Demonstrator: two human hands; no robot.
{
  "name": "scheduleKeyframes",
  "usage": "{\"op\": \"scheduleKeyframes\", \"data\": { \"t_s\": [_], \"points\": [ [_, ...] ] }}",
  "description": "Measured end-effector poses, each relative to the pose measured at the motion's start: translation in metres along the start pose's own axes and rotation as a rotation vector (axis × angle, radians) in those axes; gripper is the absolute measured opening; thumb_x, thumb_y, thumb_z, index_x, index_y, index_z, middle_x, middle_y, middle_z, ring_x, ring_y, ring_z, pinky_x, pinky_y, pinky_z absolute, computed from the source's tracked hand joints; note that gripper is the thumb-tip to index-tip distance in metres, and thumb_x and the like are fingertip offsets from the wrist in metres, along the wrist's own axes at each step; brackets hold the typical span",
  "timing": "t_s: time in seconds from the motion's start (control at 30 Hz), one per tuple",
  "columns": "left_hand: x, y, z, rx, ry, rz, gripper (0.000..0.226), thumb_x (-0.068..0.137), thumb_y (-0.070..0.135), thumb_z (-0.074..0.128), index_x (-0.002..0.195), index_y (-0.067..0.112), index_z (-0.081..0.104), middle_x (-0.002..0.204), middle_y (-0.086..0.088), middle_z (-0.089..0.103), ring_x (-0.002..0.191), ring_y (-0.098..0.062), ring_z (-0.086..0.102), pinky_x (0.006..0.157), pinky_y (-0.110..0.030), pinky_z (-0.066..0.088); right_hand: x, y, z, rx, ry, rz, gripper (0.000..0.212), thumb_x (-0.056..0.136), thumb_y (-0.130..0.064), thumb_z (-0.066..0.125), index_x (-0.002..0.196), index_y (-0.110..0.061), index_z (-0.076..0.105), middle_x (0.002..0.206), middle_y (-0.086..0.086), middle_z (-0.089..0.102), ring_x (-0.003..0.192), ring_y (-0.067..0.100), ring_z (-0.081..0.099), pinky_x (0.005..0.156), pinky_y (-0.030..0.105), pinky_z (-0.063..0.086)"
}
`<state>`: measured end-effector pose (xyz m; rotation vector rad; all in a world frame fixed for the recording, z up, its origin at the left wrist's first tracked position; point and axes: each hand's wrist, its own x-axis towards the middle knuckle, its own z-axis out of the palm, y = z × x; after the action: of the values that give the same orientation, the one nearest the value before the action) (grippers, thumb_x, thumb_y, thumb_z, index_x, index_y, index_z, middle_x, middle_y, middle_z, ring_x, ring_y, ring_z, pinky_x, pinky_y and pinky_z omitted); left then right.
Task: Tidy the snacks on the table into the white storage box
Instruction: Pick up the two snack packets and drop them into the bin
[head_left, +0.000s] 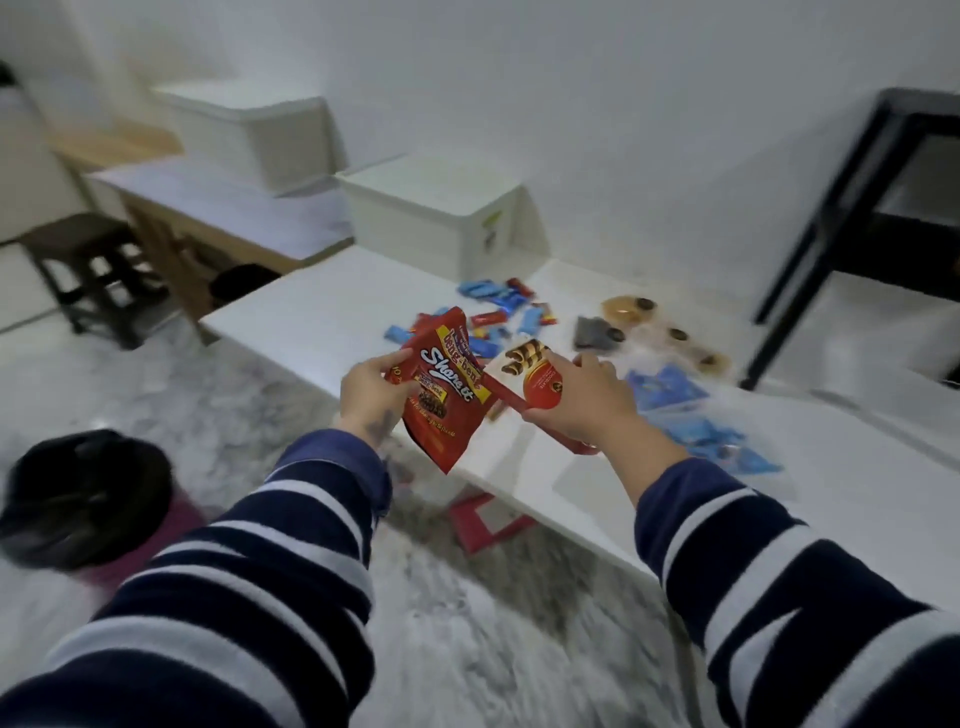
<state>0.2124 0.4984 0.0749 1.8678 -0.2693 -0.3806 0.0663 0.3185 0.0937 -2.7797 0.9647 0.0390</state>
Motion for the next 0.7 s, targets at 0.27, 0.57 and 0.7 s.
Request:
{"op": "scheduleKeyframes", "data": {
  "t_s": [0.27, 0.57, 0.7],
  "points": [
    [0.037, -0.075, -0.207, -0.038, 0.245, -0.099, 0.05, 0.082, 0.003, 0.071, 0.128, 0.02, 0.06, 0.118, -0.006, 0.066, 0.087, -0.016, 0.064, 0.078, -0.026, 0.054, 0.035, -0.22, 0.044, -0.003, -0.075, -0.253, 0.092, 0.073, -0.066, 0.061, 0.149, -0.033, 0.021, 0.151, 0.01, 0.028, 0.137, 0.035, 0.029, 0.104, 0.05, 0.036],
    [0.057, -0.172, -0.379, 0.071, 0.499, -0.265, 0.047, 0.08, 0.011, 0.073, 0.124, 0.024, 0.063, 0.118, -0.003, 0.066, 0.096, -0.017, 0.061, 0.089, -0.031, 0.052, 0.058, -0.417, 0.104, -0.022, -0.184, -0.5, 0.083, 0.072, -0.064, 0.062, 0.143, -0.031, 0.035, 0.135, 0.007, 0.044, 0.125, 0.03, 0.043, 0.102, 0.044, 0.039],
    [0.072, -0.218, -0.428, 0.006, 0.592, -0.361, 0.047, 0.078, 0.008, 0.075, 0.122, 0.022, 0.064, 0.119, -0.004, 0.064, 0.101, -0.022, 0.063, 0.094, -0.04, 0.053, 0.082, -0.485, 0.137, -0.091, -0.251, -0.585, 0.08, 0.073, -0.064, 0.062, 0.141, -0.028, 0.037, 0.135, 0.008, 0.045, 0.125, 0.03, 0.044, 0.099, 0.042, 0.04]
  ]
}}
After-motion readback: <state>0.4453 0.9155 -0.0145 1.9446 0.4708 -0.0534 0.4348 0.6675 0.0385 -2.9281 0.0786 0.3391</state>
